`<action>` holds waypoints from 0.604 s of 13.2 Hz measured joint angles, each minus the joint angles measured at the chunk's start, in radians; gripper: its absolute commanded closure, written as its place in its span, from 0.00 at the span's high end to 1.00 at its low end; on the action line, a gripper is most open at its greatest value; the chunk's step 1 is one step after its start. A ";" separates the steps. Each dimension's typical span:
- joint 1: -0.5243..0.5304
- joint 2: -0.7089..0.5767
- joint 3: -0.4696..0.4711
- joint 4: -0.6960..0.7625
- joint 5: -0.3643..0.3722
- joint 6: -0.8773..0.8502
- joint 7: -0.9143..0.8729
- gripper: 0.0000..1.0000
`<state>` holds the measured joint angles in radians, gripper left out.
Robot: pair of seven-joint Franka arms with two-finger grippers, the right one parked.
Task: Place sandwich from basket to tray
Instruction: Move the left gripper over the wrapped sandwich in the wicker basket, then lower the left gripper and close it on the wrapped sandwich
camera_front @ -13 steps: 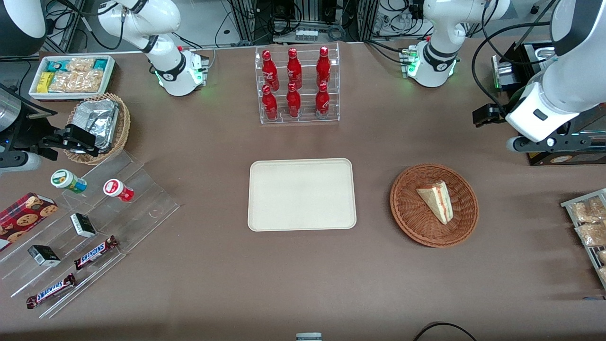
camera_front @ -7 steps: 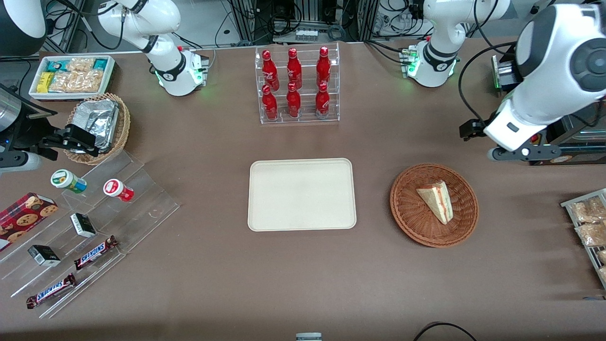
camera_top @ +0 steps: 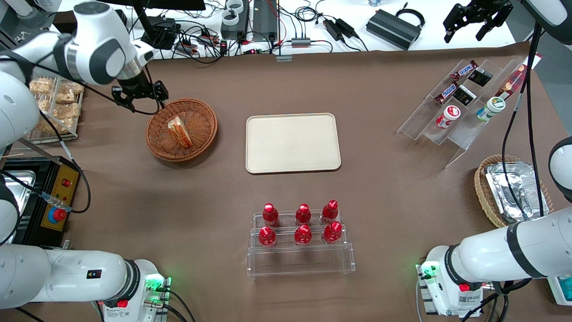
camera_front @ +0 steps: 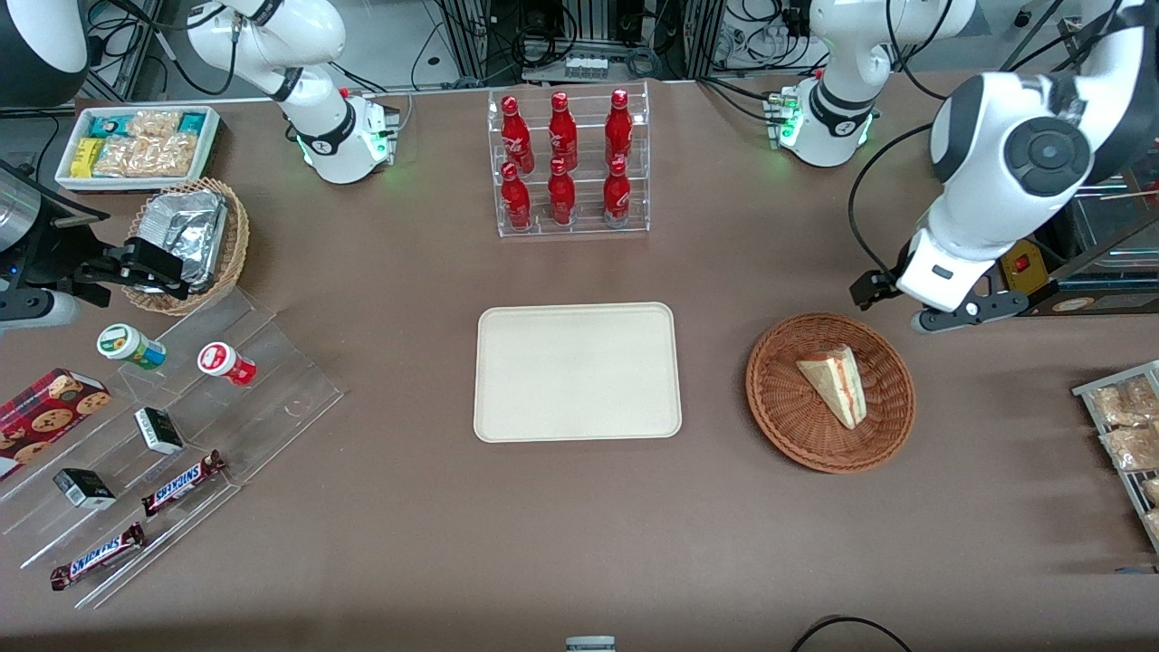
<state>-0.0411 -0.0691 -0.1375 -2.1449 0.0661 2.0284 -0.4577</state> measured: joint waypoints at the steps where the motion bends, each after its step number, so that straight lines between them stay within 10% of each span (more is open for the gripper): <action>1: 0.000 0.001 0.000 -0.027 0.000 0.031 -0.029 1.00; 8: 0.000 0.108 -0.005 -0.067 -0.001 0.184 -0.153 1.00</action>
<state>-0.0413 0.0386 -0.1427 -2.2114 0.0656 2.2123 -0.6104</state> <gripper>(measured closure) 0.000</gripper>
